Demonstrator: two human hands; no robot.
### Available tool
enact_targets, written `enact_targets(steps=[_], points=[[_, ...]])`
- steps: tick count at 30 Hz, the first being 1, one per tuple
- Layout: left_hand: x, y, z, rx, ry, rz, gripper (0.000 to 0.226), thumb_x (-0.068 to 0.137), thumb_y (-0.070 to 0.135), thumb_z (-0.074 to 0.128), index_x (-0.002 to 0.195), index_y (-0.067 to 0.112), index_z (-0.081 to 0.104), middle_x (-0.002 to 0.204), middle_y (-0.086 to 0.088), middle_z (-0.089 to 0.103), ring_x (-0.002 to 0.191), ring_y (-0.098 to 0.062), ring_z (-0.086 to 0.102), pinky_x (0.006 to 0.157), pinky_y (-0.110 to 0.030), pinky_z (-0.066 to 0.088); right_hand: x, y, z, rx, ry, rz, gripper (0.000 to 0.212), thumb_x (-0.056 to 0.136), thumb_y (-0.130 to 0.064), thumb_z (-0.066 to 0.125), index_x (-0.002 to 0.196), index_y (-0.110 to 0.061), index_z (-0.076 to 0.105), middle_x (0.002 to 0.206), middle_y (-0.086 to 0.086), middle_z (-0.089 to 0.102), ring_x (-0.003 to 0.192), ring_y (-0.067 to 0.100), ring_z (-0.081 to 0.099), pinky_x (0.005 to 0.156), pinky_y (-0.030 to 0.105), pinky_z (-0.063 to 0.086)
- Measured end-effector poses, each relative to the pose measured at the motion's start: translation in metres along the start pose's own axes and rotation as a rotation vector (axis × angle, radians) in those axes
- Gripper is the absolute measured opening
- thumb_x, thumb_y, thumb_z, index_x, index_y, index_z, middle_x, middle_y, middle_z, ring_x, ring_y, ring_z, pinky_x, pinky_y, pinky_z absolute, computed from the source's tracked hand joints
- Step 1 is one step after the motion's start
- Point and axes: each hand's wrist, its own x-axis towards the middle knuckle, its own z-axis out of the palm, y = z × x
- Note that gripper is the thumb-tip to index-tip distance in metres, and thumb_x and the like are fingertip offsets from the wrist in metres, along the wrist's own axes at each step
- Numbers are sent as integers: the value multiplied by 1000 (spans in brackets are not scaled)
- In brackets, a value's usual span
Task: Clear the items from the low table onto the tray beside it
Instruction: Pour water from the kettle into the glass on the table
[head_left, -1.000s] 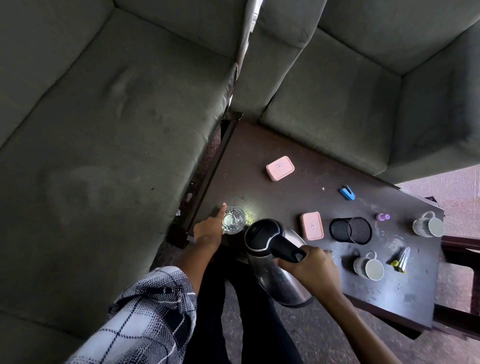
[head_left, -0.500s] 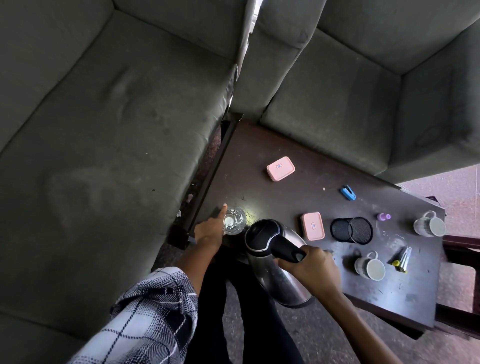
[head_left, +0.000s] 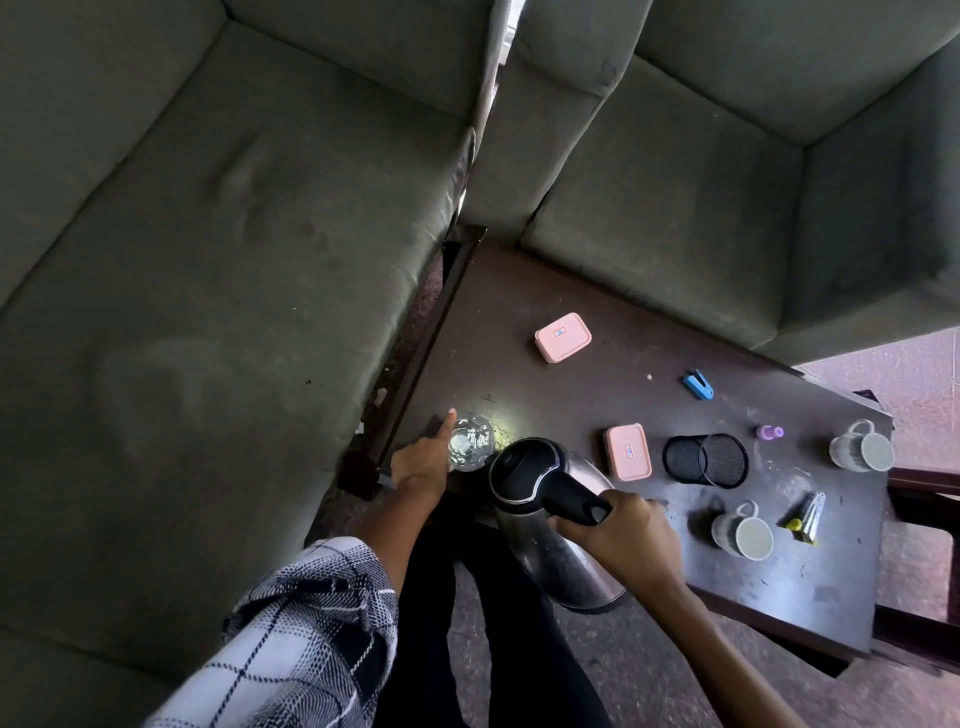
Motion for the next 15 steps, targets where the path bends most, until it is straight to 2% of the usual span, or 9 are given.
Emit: enact_targets(steps=[6,15], points=[[0,0,-1,9,-10,-8,73,95,14,46,147,38,1,120,-11,63,107,-27,63,84,-34,48,0,1,0,12,12,6,53,58,-64,69,52,-20,40,64,-2,56,67,21,54,60,26,38],[-2,0,-3,7,-16,-3,74,95,18,48,148,38,0,119,-11,63,106,-27,63,83,-34,48,-2,2,-2,51,9,-13,52,59,-61,71,50,-20,39,56,-6,48,66,21,53,59,26,38]])
